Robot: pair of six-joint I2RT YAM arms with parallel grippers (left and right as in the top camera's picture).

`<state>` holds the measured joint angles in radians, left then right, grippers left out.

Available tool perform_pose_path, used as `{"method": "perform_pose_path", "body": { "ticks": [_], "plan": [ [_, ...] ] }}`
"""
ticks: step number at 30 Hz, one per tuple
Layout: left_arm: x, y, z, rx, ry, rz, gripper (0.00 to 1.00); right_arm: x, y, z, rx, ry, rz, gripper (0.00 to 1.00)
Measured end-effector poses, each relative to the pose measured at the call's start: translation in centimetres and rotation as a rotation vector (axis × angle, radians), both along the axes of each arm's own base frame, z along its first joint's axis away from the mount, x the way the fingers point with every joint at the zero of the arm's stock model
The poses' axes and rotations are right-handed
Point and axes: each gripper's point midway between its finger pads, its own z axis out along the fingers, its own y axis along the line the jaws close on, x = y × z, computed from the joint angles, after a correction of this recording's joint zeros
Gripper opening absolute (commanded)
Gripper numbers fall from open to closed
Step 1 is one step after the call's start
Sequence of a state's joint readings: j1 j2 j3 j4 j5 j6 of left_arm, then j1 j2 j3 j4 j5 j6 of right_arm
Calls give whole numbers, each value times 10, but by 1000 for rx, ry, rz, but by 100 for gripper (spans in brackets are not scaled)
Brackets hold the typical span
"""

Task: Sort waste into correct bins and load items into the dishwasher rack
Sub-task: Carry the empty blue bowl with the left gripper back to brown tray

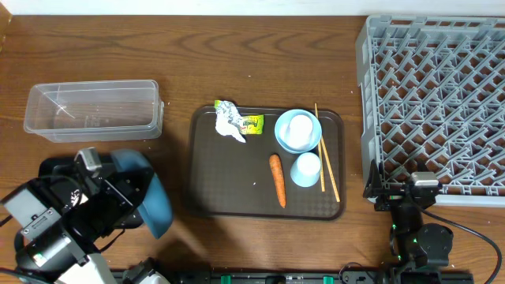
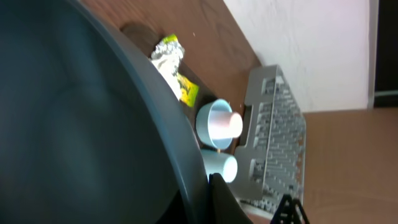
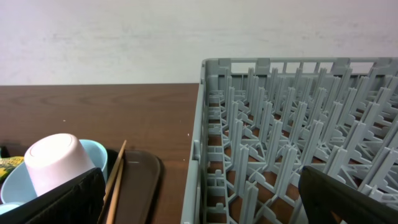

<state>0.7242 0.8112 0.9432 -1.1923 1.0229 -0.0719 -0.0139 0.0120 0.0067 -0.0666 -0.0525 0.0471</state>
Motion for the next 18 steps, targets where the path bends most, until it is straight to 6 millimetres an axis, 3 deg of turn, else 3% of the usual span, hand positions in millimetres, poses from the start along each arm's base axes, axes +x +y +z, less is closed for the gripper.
{"method": "perform_pose_path", "body": {
  "ticks": [18],
  "plan": [
    [-7,-56,-2,-3,35,-252,6,0,0,0,0,0,0,99]
  ]
}}
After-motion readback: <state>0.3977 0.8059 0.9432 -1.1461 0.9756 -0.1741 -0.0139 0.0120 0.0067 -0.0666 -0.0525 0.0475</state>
